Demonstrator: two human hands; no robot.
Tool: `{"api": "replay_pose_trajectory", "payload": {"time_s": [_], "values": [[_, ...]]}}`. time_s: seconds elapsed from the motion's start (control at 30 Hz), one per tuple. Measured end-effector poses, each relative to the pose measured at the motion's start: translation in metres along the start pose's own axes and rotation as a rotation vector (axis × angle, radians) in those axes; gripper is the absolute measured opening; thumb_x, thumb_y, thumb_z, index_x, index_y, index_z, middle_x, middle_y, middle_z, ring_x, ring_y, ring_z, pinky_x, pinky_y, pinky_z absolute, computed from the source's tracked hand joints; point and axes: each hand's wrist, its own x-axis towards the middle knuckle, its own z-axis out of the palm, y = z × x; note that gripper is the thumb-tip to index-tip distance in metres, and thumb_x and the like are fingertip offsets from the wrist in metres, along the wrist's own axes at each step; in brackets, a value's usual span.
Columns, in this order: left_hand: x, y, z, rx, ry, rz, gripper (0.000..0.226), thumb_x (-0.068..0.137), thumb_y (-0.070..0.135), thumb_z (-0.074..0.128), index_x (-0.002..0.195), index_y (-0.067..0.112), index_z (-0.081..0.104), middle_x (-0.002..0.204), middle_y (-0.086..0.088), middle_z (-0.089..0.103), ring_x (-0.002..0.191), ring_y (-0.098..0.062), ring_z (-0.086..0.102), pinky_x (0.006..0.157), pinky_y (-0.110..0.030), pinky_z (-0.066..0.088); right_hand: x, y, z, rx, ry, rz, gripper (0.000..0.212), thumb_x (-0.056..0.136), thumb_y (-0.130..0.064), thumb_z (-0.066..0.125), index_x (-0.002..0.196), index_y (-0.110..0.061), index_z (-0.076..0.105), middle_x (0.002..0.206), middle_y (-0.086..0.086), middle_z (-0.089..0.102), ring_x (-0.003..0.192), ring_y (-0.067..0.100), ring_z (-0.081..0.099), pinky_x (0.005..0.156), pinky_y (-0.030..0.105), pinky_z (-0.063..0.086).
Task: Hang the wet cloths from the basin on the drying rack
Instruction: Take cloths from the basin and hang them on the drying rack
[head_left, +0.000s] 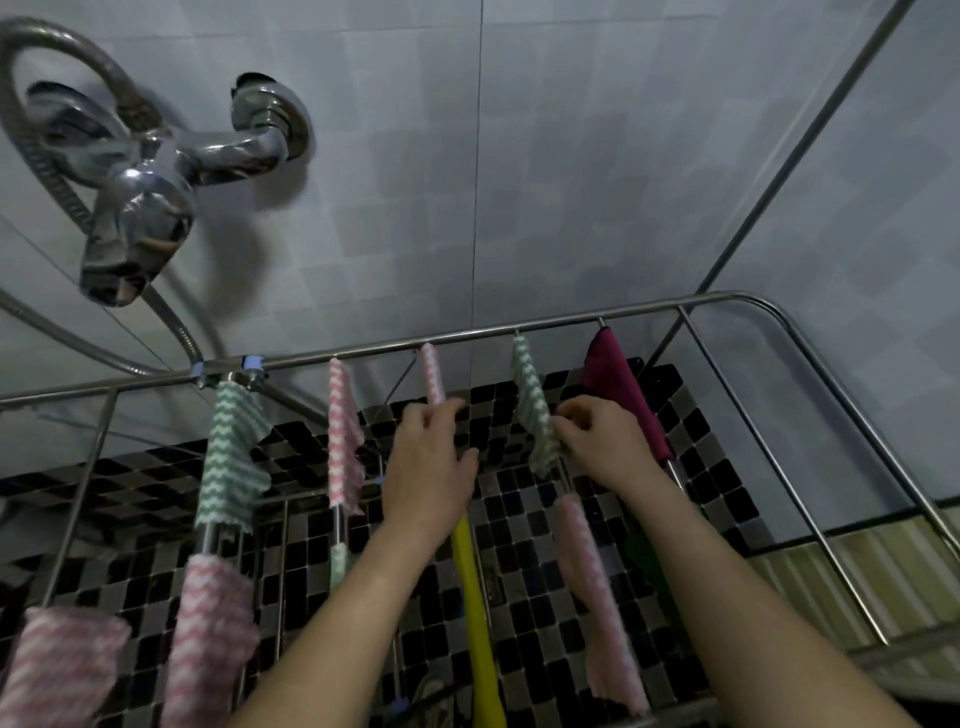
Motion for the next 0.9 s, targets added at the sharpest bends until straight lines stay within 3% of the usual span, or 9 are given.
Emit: {"api": "replay_pose_trajectory", "payload": {"time_s": [0.1,0.2,0.27,0.37,0.43,0.5,0.63,0.73,0.9], "values": [[-0.037,0.030,0.013,-0.107,-0.210,0.041,0.027,0.090,0.030,0.064,0.117,0.027,0.063,0.102,0.008,0.058,0.089,-0.007,0.057,0.078,-0.019,0.046,-0.030,0.013,-0.020,-0.055,-0.104,0.017,0.015,0.092,-0.029,0.061,0.094,-0.018,0.072,0.090,-0.005,0.070,0.086,0.016,0.065,0.073,0.032,0.052],[-0.079,0.053,0.034,-0.282,-0.431,-0.003,0.024,0.091,0.042,0.058,0.115,0.037,0.060,0.082,0.014,0.060,0.073,-0.001,0.057,0.061,-0.019,0.046,-0.070,0.027,-0.029,-0.024,-0.261,0.077,0.020,0.090,-0.036,0.062,0.084,-0.019,0.070,0.080,0.000,0.070,0.075,0.018,0.065,0.067,0.035,0.054],[-0.098,0.058,0.049,-0.354,-0.500,-0.050,0.042,0.088,0.035,0.062,0.127,0.041,0.049,0.091,0.014,0.063,0.080,0.000,0.060,0.062,-0.017,0.049,-0.092,0.037,-0.027,-0.012,-0.341,0.101,0.022,0.090,-0.038,0.061,0.079,-0.020,0.067,0.076,0.001,0.068,0.067,0.018,0.063,0.060,0.034,0.051],[-0.119,0.065,0.065,-0.412,-0.507,-0.081,0.088,0.083,0.027,0.068,0.149,0.045,0.013,0.113,0.009,0.064,0.095,-0.003,0.063,0.074,-0.024,0.057,-0.114,0.053,-0.017,-0.005,-0.345,0.056,0.013,0.091,-0.028,0.059,0.078,-0.026,0.062,0.074,-0.008,0.062,0.063,0.005,0.058,0.054,0.019,0.042],[-0.128,0.068,0.073,-0.407,-0.477,-0.087,0.096,0.085,0.031,0.067,0.149,0.048,-0.002,0.112,0.004,0.066,0.093,-0.009,0.067,0.077,-0.034,0.059,-0.124,0.059,-0.008,0.034,-0.314,0.034,0.005,0.091,-0.026,0.059,0.088,-0.027,0.063,0.082,-0.009,0.065,0.068,0.002,0.061,0.055,0.017,0.044],[-0.135,0.071,0.077,-0.412,-0.460,-0.102,0.099,0.086,0.029,0.065,0.147,0.051,-0.010,0.106,0.002,0.070,0.087,-0.012,0.070,0.074,-0.036,0.060,-0.134,0.061,-0.002,0.067,-0.269,0.022,0.010,0.092,-0.027,0.059,0.101,-0.026,0.064,0.088,-0.009,0.066,0.073,0.002,0.063,0.057,0.018,0.046],[-0.142,0.075,0.081,-0.473,-0.480,-0.165,0.081,0.092,0.016,0.059,0.151,0.042,0.010,0.103,0.007,0.070,0.080,-0.006,0.068,0.073,-0.030,0.060,-0.148,0.059,0.008,0.107,-0.174,-0.005,0.019,0.094,-0.026,0.055,0.110,-0.024,0.065,0.092,-0.005,0.068,0.081,0.010,0.064,0.071,0.030,0.055],[-0.144,0.075,0.081,-0.477,-0.482,-0.166,0.077,0.087,0.011,0.059,0.149,0.038,0.022,0.115,0.000,0.069,0.092,-0.014,0.069,0.081,-0.043,0.059,-0.156,0.060,0.012,0.109,-0.164,-0.033,0.022,0.095,-0.028,0.054,0.112,-0.019,0.065,0.097,0.003,0.070,0.086,0.018,0.065,0.079,0.041,0.056],[-0.150,0.080,0.073,-0.433,-0.473,-0.159,0.076,0.086,0.010,0.061,0.149,0.032,0.026,0.116,-0.003,0.068,0.088,-0.015,0.069,0.078,-0.040,0.059,-0.171,0.058,0.011,0.097,-0.163,-0.032,0.026,0.099,-0.033,0.045,0.119,-0.021,0.057,0.100,0.005,0.068,0.087,0.019,0.064,0.080,0.042,0.055]]}}
